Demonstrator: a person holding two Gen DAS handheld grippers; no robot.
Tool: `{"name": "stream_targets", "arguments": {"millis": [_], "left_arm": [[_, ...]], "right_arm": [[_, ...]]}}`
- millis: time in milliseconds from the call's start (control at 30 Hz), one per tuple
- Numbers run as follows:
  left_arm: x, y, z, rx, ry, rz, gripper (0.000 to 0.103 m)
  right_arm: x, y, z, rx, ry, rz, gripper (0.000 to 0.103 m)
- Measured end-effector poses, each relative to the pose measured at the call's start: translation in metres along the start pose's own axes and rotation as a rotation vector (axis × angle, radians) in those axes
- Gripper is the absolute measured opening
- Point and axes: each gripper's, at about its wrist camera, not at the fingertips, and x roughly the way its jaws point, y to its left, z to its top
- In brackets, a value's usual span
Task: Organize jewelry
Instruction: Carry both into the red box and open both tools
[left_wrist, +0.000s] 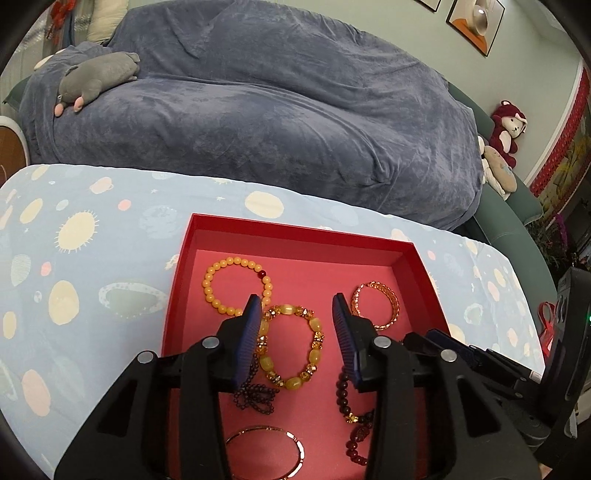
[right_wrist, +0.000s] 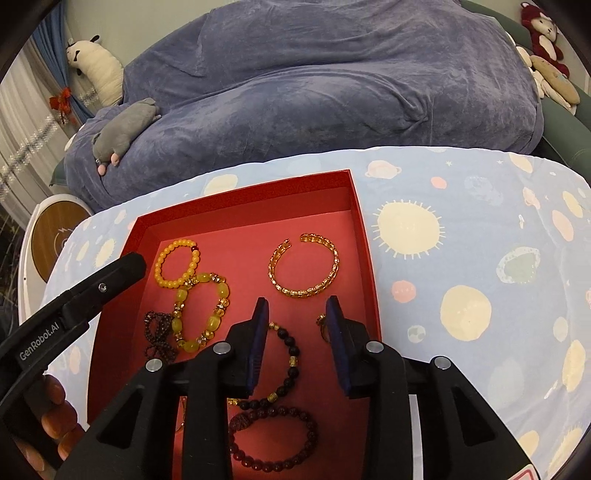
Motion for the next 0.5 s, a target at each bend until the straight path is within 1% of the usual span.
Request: {"name": "stream_targets", "arguments": {"millis": [167, 267, 500], "left_arm": [[-0.027, 0.000, -0.014, 0.027, -0.027, 0.034, 0.038], [-0.044, 0.001, -0.024, 0.019, -0.034, 0.037, 0.040], [-0.084, -0.005, -0.053, 0.029, -0.044, 0.047, 0.040]], "right_arm": [[-0.026, 0.002, -0.013, -0.003, -0.026, 0.016, 0.032], [-0.045, 0.003, -0.025, -0.005, -0.043, 0.022, 0.037], [-0.089, 0.006, -0.056, -0.042, -0.066, 0.003, 0.037]]}}
